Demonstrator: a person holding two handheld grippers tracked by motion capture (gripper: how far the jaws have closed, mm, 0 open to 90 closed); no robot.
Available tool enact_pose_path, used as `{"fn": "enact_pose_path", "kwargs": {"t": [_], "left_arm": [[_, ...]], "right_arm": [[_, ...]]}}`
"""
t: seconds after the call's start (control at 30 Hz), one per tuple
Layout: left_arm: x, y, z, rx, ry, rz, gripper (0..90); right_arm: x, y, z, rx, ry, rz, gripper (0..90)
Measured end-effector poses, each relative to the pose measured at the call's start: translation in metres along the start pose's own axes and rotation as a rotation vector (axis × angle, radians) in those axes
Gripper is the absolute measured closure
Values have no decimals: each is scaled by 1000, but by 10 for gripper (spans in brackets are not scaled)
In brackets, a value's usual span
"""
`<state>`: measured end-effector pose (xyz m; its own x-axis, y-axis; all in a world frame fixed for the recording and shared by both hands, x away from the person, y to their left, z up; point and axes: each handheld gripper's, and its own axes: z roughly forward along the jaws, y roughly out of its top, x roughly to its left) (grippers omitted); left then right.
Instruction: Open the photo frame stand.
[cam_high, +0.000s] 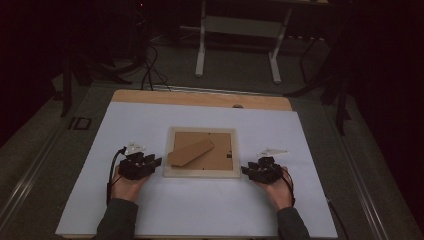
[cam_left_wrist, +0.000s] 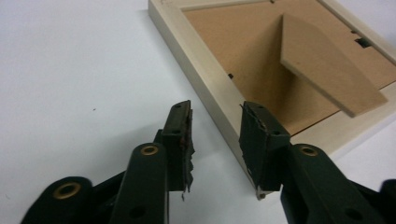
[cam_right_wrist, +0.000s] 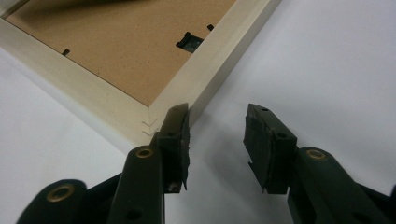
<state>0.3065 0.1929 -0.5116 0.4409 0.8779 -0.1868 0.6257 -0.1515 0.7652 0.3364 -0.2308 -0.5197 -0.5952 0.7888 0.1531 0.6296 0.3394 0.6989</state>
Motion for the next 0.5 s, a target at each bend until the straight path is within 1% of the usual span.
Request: {"fn": "enact_pose_path", "kwargs": {"t": [0.03,0.07,0.1,0.13,0.17,0.2,0.23,0.27,0.4,0.43,0.5], "left_arm": [[-1,1,-1,-1,2,1,637],[-6,5,-1,-4,21,18,626],[-6,5,-1,-4,21,18,613],[-8,8,-1,0,23,27,613],[-10,11,-2,-5,27,35,604],[-11,15,-3,-11,23,38,604],[-11,15,-3,-11,23,38,603],[-11,18,-4,-13,20,24,604],[-10,20,-5,-16,11,19,605],[-9,21,-5,-15,4,8,605],[-8,24,-6,-19,13,-2,605]], "right_arm": [[1,1,0,0,-2,-3,582],[2,1,0,-3,-5,-4,564],[2,1,0,-3,-5,-4,564],[2,1,0,-1,-6,-3,553],[2,1,0,4,-12,2,544],[3,1,0,4,-13,4,541],[3,1,0,4,-13,4,541],[3,1,-1,1,-15,5,535],[2,3,-4,-11,-15,8,528],[1,3,-5,-11,-17,8,525],[1,3,-5,-11,-13,11,515]]}}
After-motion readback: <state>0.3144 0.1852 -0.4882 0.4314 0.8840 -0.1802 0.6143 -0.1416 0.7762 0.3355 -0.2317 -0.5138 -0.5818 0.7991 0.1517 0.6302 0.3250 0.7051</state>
